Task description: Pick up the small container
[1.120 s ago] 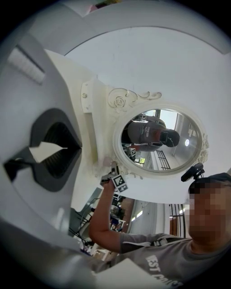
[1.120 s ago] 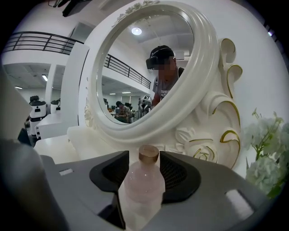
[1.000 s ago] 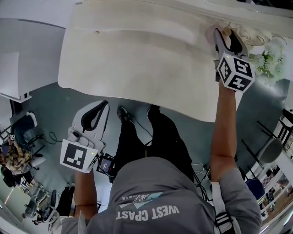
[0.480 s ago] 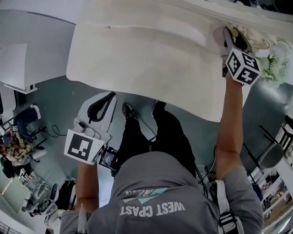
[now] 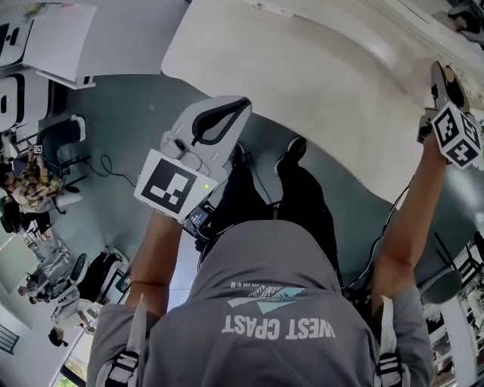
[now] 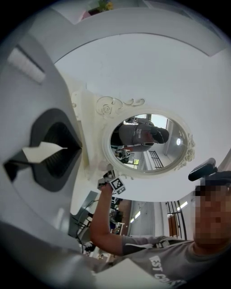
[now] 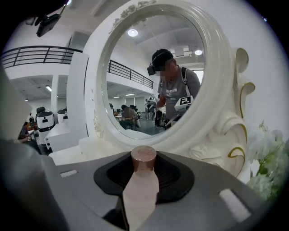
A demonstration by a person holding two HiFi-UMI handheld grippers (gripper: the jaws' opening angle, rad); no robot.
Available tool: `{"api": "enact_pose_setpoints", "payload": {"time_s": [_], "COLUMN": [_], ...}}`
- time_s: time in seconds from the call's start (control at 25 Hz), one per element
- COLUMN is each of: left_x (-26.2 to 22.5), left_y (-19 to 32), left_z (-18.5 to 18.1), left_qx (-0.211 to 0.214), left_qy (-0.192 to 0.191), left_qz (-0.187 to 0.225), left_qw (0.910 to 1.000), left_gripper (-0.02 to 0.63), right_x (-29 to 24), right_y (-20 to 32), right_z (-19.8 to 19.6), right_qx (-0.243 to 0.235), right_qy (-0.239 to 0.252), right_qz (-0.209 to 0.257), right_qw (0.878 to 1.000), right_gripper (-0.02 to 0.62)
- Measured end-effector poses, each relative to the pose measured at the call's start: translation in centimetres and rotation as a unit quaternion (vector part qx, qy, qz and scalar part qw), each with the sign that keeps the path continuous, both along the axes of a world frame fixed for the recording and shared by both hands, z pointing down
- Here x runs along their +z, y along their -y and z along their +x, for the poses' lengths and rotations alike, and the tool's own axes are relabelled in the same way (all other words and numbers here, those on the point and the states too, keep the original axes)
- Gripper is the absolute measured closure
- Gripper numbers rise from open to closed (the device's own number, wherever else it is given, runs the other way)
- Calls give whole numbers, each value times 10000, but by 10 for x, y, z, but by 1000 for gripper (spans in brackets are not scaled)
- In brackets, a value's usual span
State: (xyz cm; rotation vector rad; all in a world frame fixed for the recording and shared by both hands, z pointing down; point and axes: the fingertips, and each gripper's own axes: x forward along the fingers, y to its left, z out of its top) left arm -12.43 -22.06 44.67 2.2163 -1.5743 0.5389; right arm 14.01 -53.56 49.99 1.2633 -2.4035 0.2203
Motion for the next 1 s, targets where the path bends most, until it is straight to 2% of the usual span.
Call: {"api": "enact_pose_setpoints", "payload": {"time_s": [0.24,0.52,0.76,1.0], "left_x": [-36,-71,-83,-105], "left_y": [-21,-34,-48,-64], "left_z": [-17,-20,-63,-72], "left_qx": [-53,4,65,244], "left_qy": [-7,-71,-168,-147], "left_qz": [297,767,927,1106], "left_qw": [9995,9970,9955,9935], "left_gripper": [604,604,604,604], "right_x": [-64,-122,-145,-176], "right_y": [-51,-106,-154,-202], "right_z": [-25,-33,-83,-100], "right_qx": [-317,-568,-751,-911], "right_qy": [166,269,278,293], "right_qz": [121,243,275,356], "right_qw": [9993,9977,9964,9948], "right_gripper": [459,457,457,457]}}
